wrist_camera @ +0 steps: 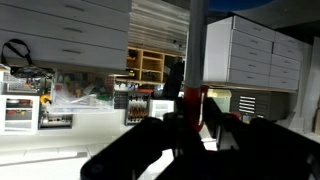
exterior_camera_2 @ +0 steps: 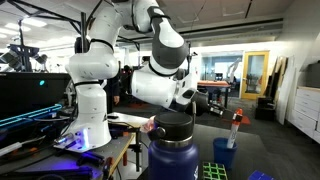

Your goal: Take the red marker out of the dark blue cup

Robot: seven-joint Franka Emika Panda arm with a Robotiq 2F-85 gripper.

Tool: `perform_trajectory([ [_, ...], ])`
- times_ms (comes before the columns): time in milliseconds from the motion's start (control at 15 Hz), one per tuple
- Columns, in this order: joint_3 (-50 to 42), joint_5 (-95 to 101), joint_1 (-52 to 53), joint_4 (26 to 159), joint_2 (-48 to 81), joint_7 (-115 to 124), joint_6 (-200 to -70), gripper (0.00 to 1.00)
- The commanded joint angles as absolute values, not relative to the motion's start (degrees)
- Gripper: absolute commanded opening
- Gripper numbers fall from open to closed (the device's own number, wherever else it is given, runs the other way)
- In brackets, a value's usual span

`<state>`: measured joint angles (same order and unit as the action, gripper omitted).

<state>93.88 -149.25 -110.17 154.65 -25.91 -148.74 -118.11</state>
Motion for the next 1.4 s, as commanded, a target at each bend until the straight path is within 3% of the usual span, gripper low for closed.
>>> perform_trajectory([
  [0,90.7,-149.2,-105.8,154.6,-23.3,-149.7,-121.7,0.07],
  [467,88.5,-149.3,-99.9,154.0,-23.9,-149.6,-123.4,0.07],
  [1067,76.3,-149.0,-84.9,155.9,-24.8,-149.2,-123.5,0.07],
  [1333,78.6,-149.2,-82.7,156.3,-24.9,-148.8,-125.1,0.07],
])
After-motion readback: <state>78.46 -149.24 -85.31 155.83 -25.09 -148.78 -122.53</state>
